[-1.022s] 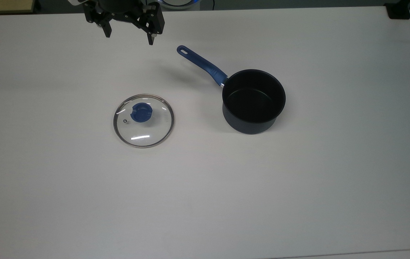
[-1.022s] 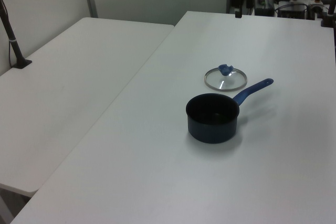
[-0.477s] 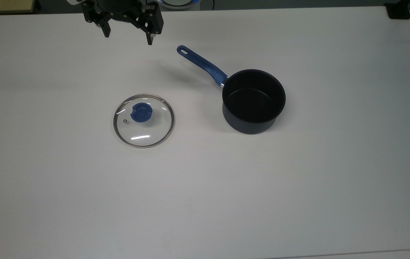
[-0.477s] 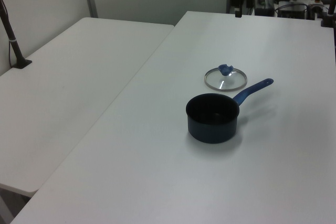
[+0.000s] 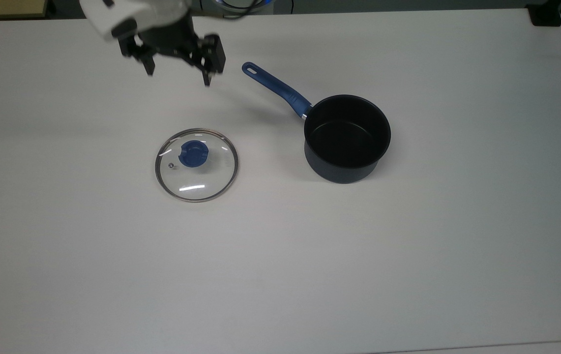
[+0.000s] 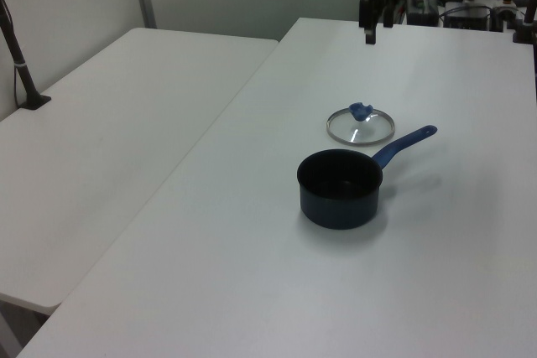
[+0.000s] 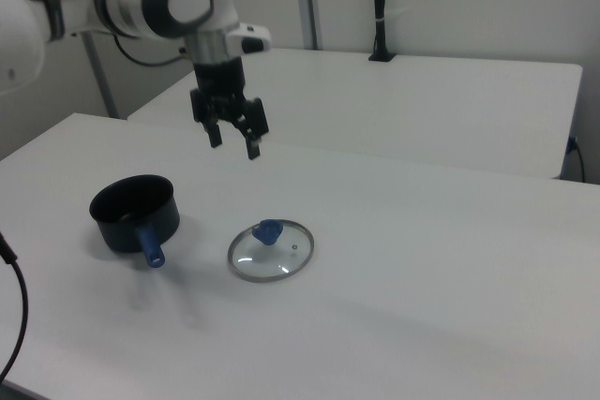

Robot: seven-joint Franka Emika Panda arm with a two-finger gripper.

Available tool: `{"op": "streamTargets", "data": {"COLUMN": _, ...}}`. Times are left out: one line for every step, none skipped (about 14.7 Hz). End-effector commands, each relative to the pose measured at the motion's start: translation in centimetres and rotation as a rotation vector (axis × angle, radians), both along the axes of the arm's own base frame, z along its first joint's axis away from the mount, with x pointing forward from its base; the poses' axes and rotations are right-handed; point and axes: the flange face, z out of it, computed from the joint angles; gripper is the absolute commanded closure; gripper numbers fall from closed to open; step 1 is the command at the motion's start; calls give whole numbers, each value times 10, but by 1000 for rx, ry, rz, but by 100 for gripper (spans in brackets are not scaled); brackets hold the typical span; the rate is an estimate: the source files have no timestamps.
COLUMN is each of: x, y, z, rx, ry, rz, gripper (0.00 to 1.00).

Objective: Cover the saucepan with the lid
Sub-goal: 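Lower the open gripper over the blue knob of the glass lid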

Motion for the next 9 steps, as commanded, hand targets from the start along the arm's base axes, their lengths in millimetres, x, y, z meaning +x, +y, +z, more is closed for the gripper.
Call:
{"op": "streamTargets", "data": {"x": 20, "y": -6, "z": -47, "rx": 3, "ry": 7, "rz": -21, "gripper": 0}}
{"op": "streamTargets", "data": {"x": 23, "y": -10, "z": -56, "rx": -1, "ry": 1, "rz": -27, "gripper": 0}}
{"op": "streamTargets", "data": {"x": 25, "y": -11, "z": -66, "rx": -3, "ry": 4, "rz": -30, "gripper": 0}}
{"op": "streamTargets", "data": {"x": 28, "y": -11, "z": -77, "rx": -6, "ry": 9, "rz": -37, "gripper": 0}}
{"op": "streamTargets", "data": {"x": 31, "y": -11, "z": -88, "rx": -12, "ry": 9, "rz": -48, "gripper": 0}}
{"op": "streamTargets", "data": {"x": 35, "y": -12, "z": -98, "rx": -17, "ry": 1, "rz": -46, "gripper": 0}}
{"op": "streamTargets", "data": {"x": 38, "y": -12, "z": -105, "rx": -20, "ry": -5, "rz": -42, "gripper": 0}}
{"op": "streamTargets", "data": {"x": 39, "y": -11, "z": -115, "rx": -21, "ry": 6, "rz": -38, "gripper": 0}}
{"op": "streamTargets", "data": {"x": 37, "y": -10, "z": -128, "rx": -23, "ry": 29, "rz": -33, "gripper": 0}}
